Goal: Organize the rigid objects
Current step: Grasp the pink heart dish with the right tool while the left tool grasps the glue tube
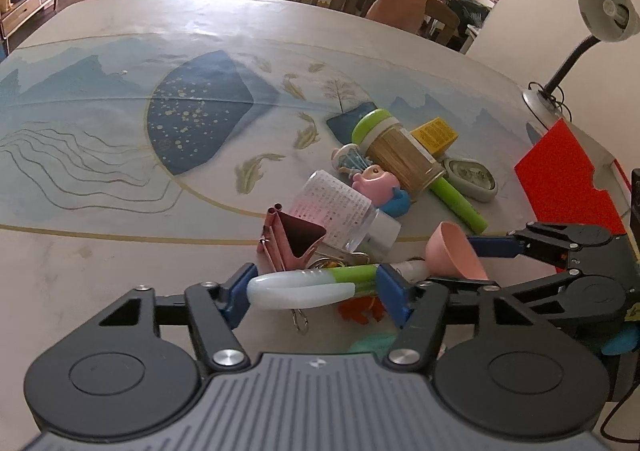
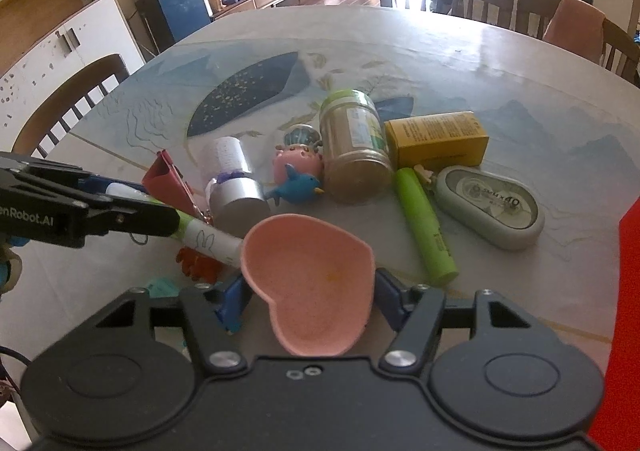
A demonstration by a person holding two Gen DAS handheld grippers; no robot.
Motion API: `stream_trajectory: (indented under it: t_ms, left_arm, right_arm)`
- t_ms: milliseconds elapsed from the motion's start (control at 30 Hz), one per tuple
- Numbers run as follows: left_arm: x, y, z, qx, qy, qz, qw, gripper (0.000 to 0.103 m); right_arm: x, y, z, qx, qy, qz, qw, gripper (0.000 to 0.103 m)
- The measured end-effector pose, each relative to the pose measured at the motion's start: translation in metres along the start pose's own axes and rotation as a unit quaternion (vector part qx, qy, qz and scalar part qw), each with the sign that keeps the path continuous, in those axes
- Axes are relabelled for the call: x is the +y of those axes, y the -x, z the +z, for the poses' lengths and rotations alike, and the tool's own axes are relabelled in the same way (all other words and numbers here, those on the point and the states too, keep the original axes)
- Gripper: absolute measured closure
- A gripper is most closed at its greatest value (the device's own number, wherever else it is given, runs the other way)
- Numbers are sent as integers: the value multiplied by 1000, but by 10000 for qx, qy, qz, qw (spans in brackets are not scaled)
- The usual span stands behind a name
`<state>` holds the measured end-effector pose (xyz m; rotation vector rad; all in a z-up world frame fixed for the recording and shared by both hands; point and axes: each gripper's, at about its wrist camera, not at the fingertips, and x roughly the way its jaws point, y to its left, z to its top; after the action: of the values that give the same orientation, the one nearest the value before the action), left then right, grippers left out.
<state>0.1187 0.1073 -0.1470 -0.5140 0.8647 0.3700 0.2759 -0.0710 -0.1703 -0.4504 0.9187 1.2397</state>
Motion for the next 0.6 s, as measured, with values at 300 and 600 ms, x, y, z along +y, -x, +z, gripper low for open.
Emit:
stream_trajectory:
  t_ms: [300, 600]
  left_arm:
    - [-13, 22, -2, -138, -392, 350, 9985, 54]
    - [-27, 43, -7, -278, -732, 198, 9967, 76]
  right_arm:
    - [12, 16, -7, -169, -91, -190, 9996, 38]
    - [27, 51, -18, -439, -383, -416, 9974, 38]
